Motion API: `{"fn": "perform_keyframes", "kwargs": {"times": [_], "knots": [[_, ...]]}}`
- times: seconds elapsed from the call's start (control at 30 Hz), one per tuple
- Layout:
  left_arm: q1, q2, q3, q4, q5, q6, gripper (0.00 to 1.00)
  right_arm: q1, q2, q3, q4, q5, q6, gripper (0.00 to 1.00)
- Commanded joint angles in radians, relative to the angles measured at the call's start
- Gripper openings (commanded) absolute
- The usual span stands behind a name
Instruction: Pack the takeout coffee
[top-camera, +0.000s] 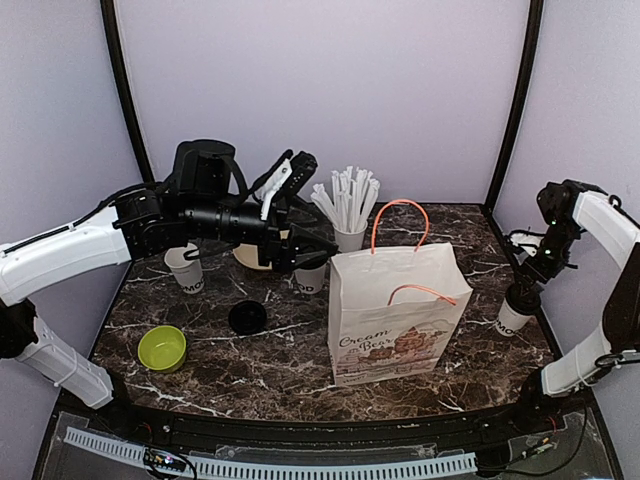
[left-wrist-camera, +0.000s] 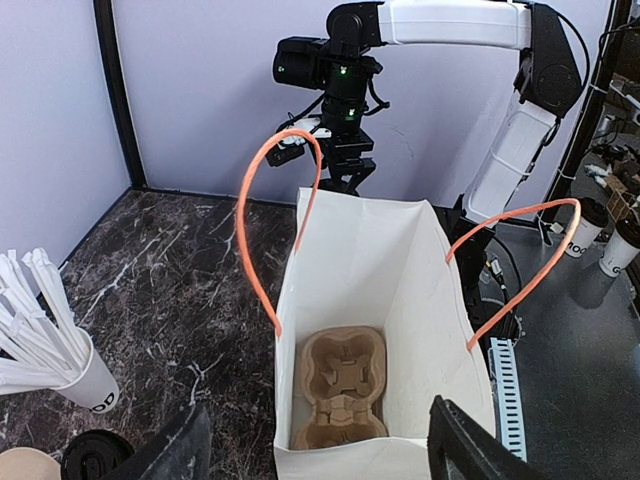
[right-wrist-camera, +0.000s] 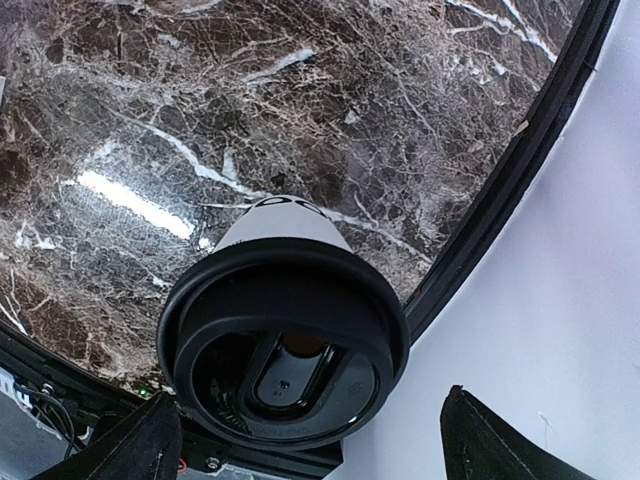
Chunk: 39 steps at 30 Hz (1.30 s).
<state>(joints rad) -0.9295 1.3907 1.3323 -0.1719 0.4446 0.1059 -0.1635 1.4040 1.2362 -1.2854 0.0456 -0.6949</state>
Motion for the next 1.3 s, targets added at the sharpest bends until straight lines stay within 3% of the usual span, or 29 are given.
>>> {"fn": "perform_keyframes", "kwargs": {"times": [0.0,0.37,0.7,1.27], "knots": [[-0.004,-0.002,-0.005,0.015,0.002,0.020,0.77,-0.007,0.012,-0.003,0.019,-0.035,-0.005,0.90],[-0.004,0.001,-0.005,0.011,-0.004,0.025,0.77,-0.008,0.027,0.029,-0.023,-0.086,-0.001,0.90],[-0.003,0.005,-0.004,0.009,0.003,0.025,0.77,-0.008,0.009,-0.054,0.016,-0.050,0.022,0.90],[-0.004,0.007,0.000,0.007,0.004,0.026,0.77,-0.008,0.001,-0.069,0.048,-0.021,0.037,0.67]]}}
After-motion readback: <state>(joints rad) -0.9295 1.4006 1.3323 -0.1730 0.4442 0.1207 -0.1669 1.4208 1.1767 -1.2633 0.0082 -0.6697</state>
